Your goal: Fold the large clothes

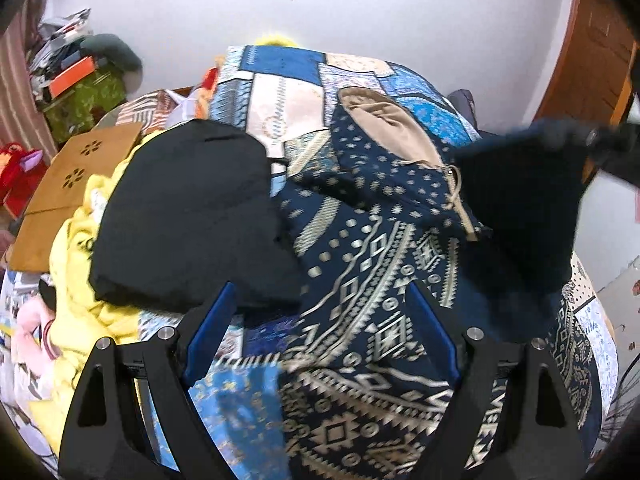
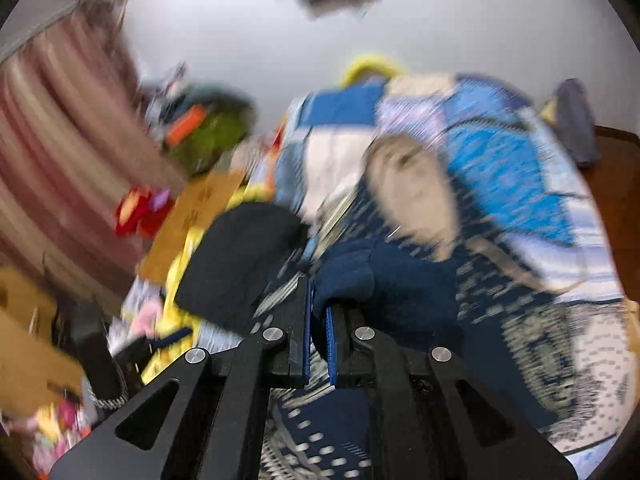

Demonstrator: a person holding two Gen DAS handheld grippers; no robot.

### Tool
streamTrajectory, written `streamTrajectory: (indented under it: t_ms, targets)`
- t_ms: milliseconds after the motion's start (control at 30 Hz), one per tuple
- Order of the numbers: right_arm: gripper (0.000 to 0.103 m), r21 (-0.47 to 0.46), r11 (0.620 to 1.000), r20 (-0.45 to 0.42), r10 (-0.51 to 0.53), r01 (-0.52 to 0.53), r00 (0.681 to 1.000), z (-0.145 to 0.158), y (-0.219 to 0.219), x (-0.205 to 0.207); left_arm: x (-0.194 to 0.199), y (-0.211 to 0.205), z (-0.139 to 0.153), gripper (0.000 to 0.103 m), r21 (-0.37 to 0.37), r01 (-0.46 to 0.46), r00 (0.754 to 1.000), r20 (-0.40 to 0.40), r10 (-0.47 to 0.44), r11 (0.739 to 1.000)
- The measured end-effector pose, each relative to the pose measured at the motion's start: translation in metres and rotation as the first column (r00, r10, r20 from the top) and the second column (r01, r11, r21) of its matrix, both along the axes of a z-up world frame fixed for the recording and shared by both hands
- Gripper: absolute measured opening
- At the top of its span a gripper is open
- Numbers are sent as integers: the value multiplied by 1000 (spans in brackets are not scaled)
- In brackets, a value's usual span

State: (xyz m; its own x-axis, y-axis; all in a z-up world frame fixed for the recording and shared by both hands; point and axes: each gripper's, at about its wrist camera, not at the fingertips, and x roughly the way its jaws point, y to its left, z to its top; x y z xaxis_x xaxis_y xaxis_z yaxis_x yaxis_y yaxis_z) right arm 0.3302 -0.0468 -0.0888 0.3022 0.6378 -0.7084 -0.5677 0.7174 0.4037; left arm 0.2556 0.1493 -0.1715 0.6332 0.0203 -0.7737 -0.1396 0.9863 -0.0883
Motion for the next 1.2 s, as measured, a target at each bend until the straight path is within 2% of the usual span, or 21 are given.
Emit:
streamTrajectory:
  t_ms: [100,167,300,333,367,467,500,600,867,1033,1200]
  targets:
    - [6,-94,990,-102,92,-102,991,-48,34,-13,-11,14,-3,86,-7,-30,1000,-7,30,1000]
    - [10,-150,975,-177,134,-161,975,-76,49,-22,-16,23,-6,86,-15,-52,999,-17,52,999]
    - [12,-279,933,-227,168,-229,959,-110,64,-39,-24,37,-15,86,-31,-85,996,-42,83,996]
    - [15,-293,925,-238,174,-241,956,-114,64,-42,-24,38,-15,86,-30,-90,995,-45,88,996]
    - [23,-287,924,-246,184,-253,952,-116,63,-43,-25,39,-17,86,-28,-96,994,-50,95,995]
    - [37,-254,931,-248,201,-263,948,-108,55,-46,-27,38,-19,86,-29,-102,993,-56,100,994]
    - [38,-247,933,-244,202,-262,949,-104,52,-47,-27,37,-19,86,-30,-99,994,-57,98,995]
    - [39,-216,947,-214,193,-239,958,-85,36,-43,-25,30,-17,86,-24,-82,995,-56,81,996]
    - [39,-221,973,-43,51,-59,998,-35,-29,-33,-4,-20,-10,86,26,36,998,-55,-35,999]
    - [39,-284,955,58,-76,89,995,-22,-78,-18,11,-60,-16,86,87,124,990,-75,-117,988]
    - [39,-311,929,77,-185,200,980,-25,-131,-11,25,-89,-38,86,111,185,977,-126,-170,976]
